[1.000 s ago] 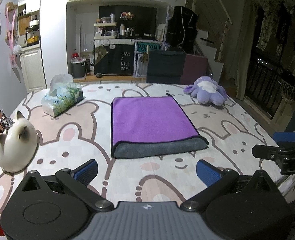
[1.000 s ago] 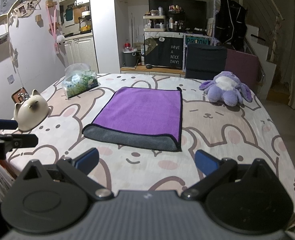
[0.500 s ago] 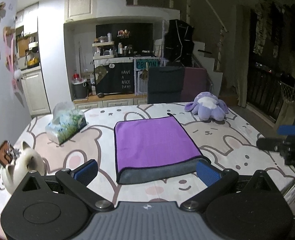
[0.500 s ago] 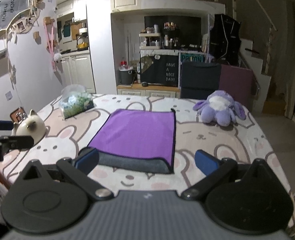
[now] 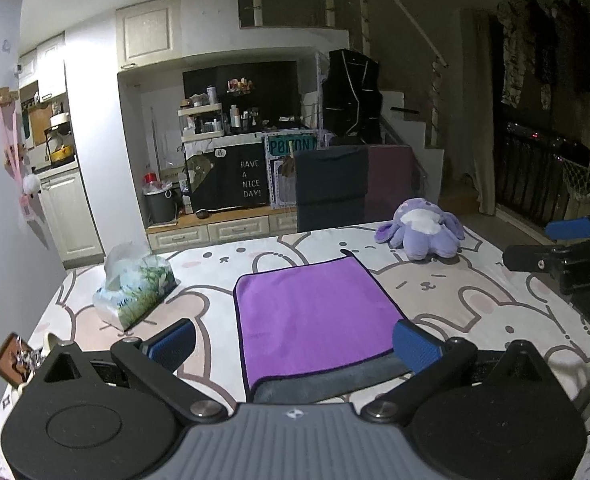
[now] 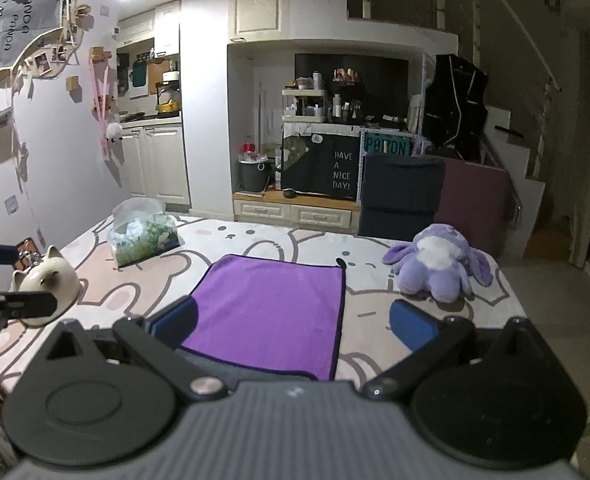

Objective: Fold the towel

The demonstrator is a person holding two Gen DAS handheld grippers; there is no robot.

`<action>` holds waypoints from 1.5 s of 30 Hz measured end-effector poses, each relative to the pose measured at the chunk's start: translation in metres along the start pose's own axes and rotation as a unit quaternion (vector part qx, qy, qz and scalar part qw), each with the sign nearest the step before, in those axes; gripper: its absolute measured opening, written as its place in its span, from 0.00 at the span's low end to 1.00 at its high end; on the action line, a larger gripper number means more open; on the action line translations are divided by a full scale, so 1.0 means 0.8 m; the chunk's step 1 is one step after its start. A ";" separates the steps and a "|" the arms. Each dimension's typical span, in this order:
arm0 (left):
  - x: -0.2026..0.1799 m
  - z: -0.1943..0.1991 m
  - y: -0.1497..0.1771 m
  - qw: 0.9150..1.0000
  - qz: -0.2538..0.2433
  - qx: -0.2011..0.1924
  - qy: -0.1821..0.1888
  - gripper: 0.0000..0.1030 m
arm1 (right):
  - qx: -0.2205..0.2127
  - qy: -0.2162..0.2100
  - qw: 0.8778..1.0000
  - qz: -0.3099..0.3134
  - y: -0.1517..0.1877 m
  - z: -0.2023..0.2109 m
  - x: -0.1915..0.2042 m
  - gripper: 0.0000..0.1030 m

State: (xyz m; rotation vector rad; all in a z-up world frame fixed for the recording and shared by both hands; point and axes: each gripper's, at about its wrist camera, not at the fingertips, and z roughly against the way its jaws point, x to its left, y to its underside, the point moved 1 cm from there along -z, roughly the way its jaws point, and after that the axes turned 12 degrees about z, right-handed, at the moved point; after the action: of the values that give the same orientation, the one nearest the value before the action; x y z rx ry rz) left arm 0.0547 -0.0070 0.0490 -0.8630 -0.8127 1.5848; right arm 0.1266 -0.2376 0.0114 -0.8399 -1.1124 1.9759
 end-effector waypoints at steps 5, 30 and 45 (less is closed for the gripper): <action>0.004 -0.019 -0.010 1.000 -0.003 -0.005 0.008 1.00 | 0.004 0.009 1.000 -0.005 -0.009 -0.021 -0.007 1.00; 0.064 -0.133 -0.004 0.999 0.049 0.012 -0.004 1.00 | 0.023 -0.003 0.999 0.030 0.016 -0.141 -0.025 1.00; 0.086 -0.186 0.038 0.995 0.083 0.050 0.009 1.00 | 0.043 0.009 0.998 0.034 0.062 -0.174 -0.029 1.00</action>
State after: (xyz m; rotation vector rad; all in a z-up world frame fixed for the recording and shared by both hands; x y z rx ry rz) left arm 0.1595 0.0648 -0.0592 -0.8907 -0.6560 1.7451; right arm 0.2376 -0.2157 -0.0863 -0.8580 -0.9927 2.0530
